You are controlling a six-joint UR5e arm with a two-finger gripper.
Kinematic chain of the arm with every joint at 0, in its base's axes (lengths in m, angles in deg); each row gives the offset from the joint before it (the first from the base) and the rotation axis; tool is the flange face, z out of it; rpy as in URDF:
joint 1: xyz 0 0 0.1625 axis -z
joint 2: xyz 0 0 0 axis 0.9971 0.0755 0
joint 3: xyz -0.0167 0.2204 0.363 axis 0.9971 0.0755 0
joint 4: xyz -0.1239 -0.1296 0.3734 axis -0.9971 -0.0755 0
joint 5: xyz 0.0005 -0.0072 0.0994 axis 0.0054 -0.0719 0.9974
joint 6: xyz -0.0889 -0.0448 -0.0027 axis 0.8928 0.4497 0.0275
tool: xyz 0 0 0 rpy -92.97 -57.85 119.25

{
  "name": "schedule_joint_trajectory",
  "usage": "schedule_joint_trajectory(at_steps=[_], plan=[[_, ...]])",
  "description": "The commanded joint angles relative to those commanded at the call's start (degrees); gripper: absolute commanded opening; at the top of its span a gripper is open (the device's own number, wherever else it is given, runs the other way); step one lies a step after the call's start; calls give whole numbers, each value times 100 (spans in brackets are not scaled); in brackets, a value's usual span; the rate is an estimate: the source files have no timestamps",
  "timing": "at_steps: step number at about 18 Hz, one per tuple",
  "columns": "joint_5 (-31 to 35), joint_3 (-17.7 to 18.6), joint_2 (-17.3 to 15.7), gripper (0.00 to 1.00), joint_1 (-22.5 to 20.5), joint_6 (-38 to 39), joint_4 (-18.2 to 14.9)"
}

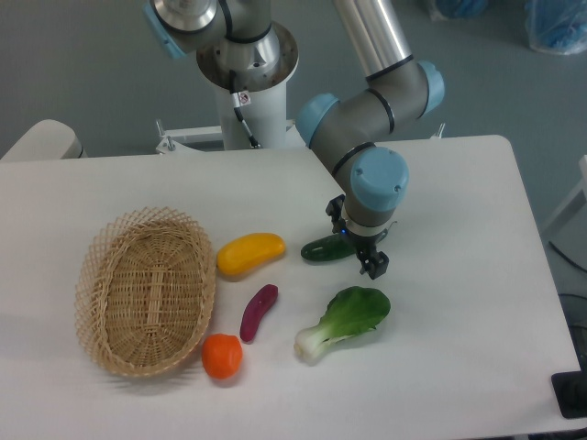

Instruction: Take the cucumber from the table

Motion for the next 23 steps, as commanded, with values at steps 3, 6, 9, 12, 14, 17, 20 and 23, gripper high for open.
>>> schedule_joint_trajectory(at_steps=[3,6,9,12,14,17,20,23], plan=[[0,220,0,100,0,9,414],[0,212,-9,50,-17,9,414],[17,133,-9,19,-26,-17,405],[61,-42,-61,15,-52,-35,344],[70,-236,-61,14,-44,-35,169],[70,-596,-35,12,-26,-9,-191],[35,-982,87,11,-9,36,-376],[9,-1553,324,10,53,377,-675]])
